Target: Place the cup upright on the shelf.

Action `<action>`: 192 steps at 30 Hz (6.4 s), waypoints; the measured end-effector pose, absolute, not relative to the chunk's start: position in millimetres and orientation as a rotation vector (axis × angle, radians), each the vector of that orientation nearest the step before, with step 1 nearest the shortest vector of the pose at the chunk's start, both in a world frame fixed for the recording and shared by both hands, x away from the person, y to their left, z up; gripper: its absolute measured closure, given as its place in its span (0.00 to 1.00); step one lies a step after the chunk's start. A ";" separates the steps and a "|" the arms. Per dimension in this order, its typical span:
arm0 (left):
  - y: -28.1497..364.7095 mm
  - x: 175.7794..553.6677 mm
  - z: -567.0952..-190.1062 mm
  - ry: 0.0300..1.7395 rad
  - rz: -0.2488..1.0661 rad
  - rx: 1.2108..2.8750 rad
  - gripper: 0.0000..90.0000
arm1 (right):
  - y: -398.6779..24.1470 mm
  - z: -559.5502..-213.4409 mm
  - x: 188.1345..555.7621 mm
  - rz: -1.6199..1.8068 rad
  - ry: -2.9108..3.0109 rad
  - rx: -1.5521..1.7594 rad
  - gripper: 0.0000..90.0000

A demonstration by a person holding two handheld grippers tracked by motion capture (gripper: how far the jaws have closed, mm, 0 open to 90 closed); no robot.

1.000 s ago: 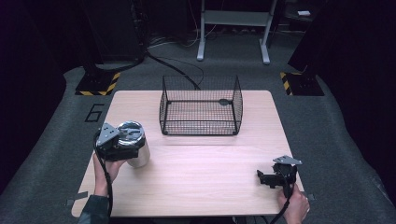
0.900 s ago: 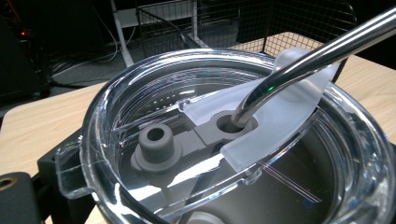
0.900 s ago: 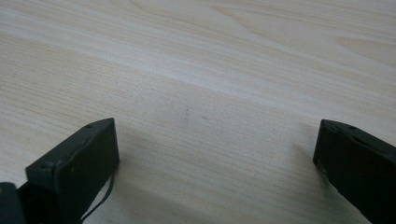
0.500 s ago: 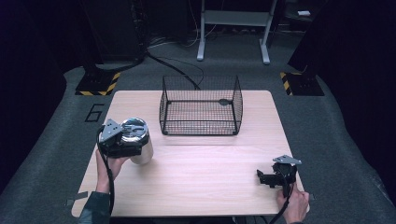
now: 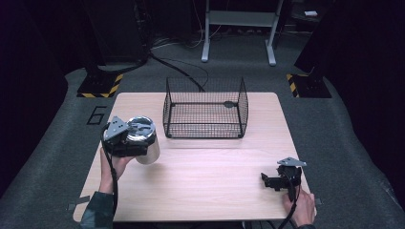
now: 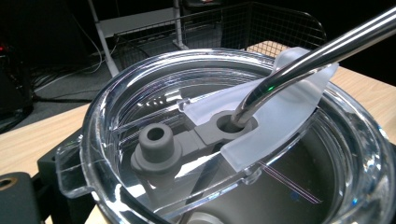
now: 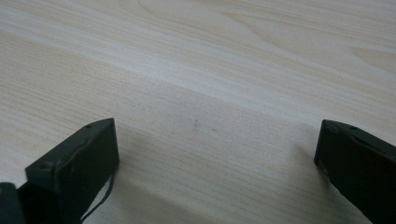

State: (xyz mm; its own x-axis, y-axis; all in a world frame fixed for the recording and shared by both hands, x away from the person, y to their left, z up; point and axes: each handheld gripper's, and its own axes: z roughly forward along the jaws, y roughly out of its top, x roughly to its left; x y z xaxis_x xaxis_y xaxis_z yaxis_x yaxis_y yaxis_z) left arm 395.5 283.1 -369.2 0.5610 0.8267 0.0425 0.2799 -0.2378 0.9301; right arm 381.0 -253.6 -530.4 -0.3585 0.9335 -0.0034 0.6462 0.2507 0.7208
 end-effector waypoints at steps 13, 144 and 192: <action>269.9 405.1 -356.6 0.878 0.659 1.786 0.04 | -253.8 -530.3 381.1 0.889 2.101 1.435 0.00; 113.0 601.3 -395.1 0.965 0.597 1.833 0.04 | -254.0 -530.1 380.8 0.887 2.105 1.429 0.00; 112.3 600.0 -410.6 1.024 0.555 1.924 0.03 | -253.9 -530.1 380.7 0.887 2.105 1.430 0.00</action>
State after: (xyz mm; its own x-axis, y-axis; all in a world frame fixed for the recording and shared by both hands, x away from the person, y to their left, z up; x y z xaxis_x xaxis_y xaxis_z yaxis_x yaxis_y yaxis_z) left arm 600.0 112.3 -410.6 0.5634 0.8261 -0.0110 0.4417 -0.2899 0.8490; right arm 380.7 -253.9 -530.1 -0.3664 0.9304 -0.0051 0.6464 0.2585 0.7179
